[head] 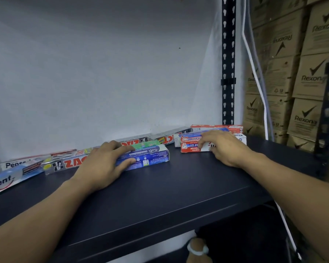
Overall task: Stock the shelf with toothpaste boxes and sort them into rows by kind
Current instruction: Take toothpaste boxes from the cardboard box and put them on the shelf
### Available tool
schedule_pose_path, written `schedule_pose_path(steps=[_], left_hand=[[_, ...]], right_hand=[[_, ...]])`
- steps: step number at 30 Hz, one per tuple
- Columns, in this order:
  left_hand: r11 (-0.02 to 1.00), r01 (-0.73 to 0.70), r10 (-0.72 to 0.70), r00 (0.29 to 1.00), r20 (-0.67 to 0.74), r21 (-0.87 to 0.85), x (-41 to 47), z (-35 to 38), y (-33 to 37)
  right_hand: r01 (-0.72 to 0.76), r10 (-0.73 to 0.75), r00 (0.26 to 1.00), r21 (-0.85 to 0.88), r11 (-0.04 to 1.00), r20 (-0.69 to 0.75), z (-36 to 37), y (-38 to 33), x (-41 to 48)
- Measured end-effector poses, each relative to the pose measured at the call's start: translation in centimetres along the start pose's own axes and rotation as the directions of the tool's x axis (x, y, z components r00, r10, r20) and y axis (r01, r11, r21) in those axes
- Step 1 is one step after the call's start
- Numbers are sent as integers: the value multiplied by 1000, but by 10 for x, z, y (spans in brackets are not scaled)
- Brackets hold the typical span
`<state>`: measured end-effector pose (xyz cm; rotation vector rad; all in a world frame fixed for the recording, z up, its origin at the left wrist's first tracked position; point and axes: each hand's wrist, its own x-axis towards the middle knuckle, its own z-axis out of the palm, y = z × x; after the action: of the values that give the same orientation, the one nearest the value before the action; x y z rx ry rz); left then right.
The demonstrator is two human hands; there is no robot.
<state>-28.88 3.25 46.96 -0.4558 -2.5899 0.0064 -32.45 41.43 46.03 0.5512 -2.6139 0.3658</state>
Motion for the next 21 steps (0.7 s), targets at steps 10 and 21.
schedule_pose_path(steps=[10,21], left_hand=[[999,46,-46,999,-13,0,-24,-13,17],[966,207,-199,978,64,-155,-86,-41,65]], right_hand=[[-55,60,997,-113,992,50,-16,-28,-25],[-95,102,988,-63,993,117,-26,-100,-102]])
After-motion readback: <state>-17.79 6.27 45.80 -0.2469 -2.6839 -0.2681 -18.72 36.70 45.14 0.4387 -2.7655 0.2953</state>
